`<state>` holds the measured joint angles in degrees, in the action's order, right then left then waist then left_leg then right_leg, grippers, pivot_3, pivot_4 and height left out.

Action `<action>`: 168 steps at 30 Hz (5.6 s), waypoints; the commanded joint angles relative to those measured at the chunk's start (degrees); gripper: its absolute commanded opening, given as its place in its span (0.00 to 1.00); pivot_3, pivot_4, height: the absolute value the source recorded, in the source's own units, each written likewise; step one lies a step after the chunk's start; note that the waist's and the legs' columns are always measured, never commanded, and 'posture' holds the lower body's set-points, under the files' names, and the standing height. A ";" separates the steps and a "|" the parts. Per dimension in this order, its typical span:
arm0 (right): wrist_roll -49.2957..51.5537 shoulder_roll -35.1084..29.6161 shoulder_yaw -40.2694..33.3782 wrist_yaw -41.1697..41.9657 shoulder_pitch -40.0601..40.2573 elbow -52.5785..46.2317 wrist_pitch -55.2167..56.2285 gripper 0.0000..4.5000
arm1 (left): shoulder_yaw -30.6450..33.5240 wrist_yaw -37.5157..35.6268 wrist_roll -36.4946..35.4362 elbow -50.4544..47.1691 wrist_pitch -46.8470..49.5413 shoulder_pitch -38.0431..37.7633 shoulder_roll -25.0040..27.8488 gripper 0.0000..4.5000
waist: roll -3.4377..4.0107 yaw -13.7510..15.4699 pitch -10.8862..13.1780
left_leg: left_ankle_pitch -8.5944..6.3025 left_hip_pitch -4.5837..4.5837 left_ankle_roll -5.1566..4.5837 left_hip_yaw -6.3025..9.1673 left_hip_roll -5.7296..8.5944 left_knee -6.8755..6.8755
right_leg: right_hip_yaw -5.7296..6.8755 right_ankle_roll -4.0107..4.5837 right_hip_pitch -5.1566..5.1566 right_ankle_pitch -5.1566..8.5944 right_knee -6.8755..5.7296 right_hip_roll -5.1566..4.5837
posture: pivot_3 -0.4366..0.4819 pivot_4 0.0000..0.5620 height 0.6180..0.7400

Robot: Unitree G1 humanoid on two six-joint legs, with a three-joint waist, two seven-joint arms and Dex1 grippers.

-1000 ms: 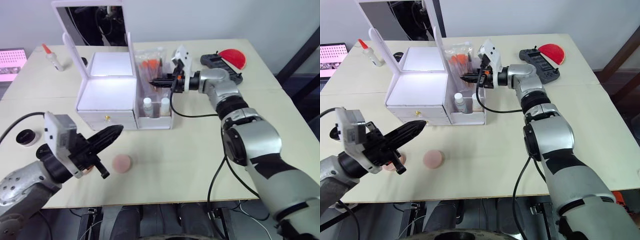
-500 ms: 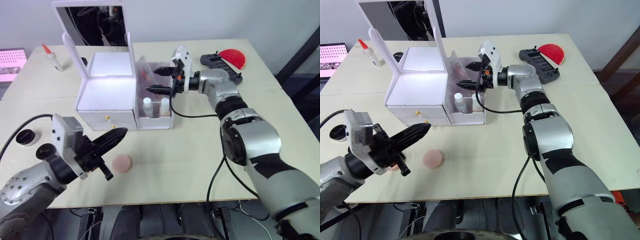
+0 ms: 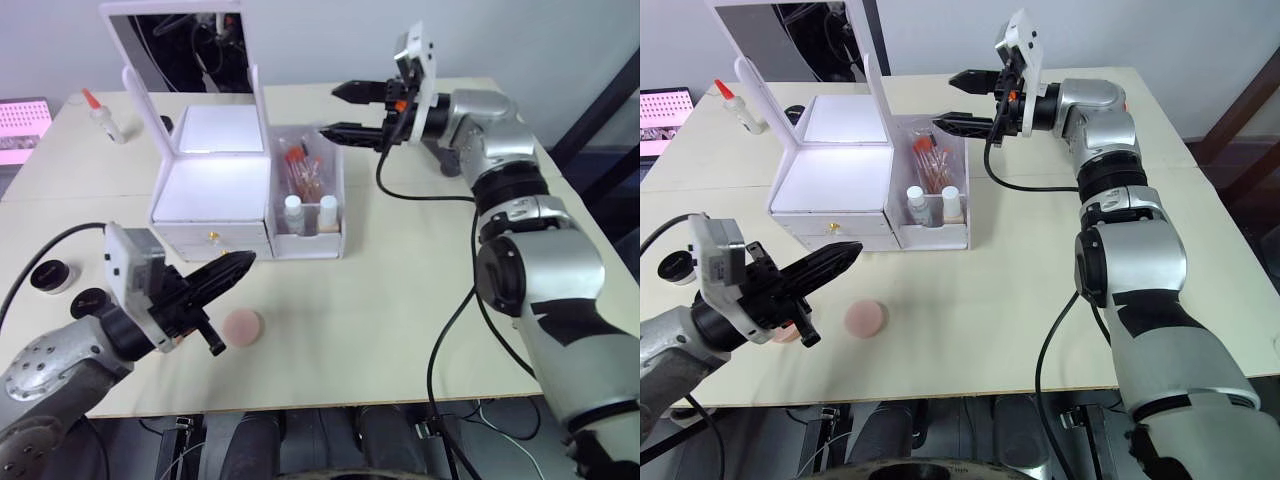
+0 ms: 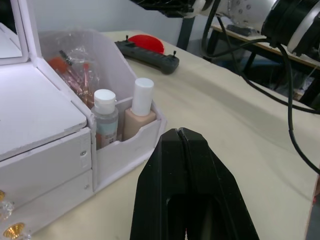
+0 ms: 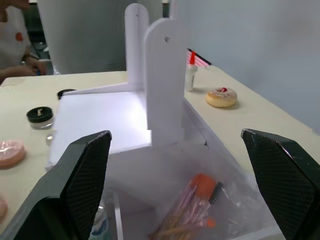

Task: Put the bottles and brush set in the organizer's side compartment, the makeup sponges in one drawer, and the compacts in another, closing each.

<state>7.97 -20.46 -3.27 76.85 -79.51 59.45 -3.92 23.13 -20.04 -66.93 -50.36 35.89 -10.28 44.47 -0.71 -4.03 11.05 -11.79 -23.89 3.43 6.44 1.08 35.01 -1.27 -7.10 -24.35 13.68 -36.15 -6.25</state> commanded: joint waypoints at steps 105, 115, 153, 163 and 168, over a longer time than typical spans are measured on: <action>21.94 -17.11 4.83 -6.82 29.72 -64.57 -41.72 1.00 | 7.44 12.87 24.43 -0.76 -4.47 -11.68 -22.17 0.99 | -0.05 2.08 0.00 | -0.04 0.39 -0.01 -0.25 -0.37 0.20 | -0.18 0.27 0.46 0.01 0.12 0.29 | 0.48 0.27 1.00; 19.79 -15.68 9.26 -9.28 27.05 -66.04 -37.15 1.00 | -11.87 21.52 41.11 7.10 -7.42 1.25 -31.70 0.99 | -0.09 3.27 -0.01 | -0.04 0.50 -0.01 -0.17 -0.37 0.21 | -0.15 0.27 0.62 0.01 0.15 0.36 | 0.48 0.27 1.00; 18.96 -14.53 11.91 -13.87 28.09 -65.04 -36.46 1.00 | -22.15 18.73 54.07 12.95 -10.94 4.69 -37.02 0.08 | -0.09 3.21 -0.01 | -0.04 0.48 -0.02 -0.12 -0.37 0.18 | -0.12 0.26 0.61 0.02 0.17 0.37 | 0.48 0.27 1.00; 18.95 -12.53 13.08 -13.66 27.83 -64.02 -35.99 1.00 | -24.98 16.23 55.37 3.45 -15.64 -9.04 -36.05 0.08 | -0.10 3.19 0.01 | -0.05 0.47 -0.01 -0.13 -0.39 0.15 | -0.12 0.28 0.59 0.03 0.21 0.36 | 0.48 0.27 1.00; 19.03 -11.23 13.83 -12.98 27.45 -62.83 -35.66 1.00 | -26.45 16.83 56.86 -0.28 -18.05 -15.96 -36.62 0.08 | -0.11 2.68 0.01 | -0.07 0.42 -0.02 -0.19 -0.43 0.06 | -0.11 0.30 0.59 0.02 0.52 0.35 | 0.48 0.27 1.00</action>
<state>27.05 -32.34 10.95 63.52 -50.70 -2.87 -40.68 -1.72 -3.23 -10.92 -46.95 20.24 -24.46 8.27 -0.82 -1.35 11.06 -11.90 -23.50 3.34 6.22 0.63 35.04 -1.38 -6.78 -23.76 13.68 -35.55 -5.90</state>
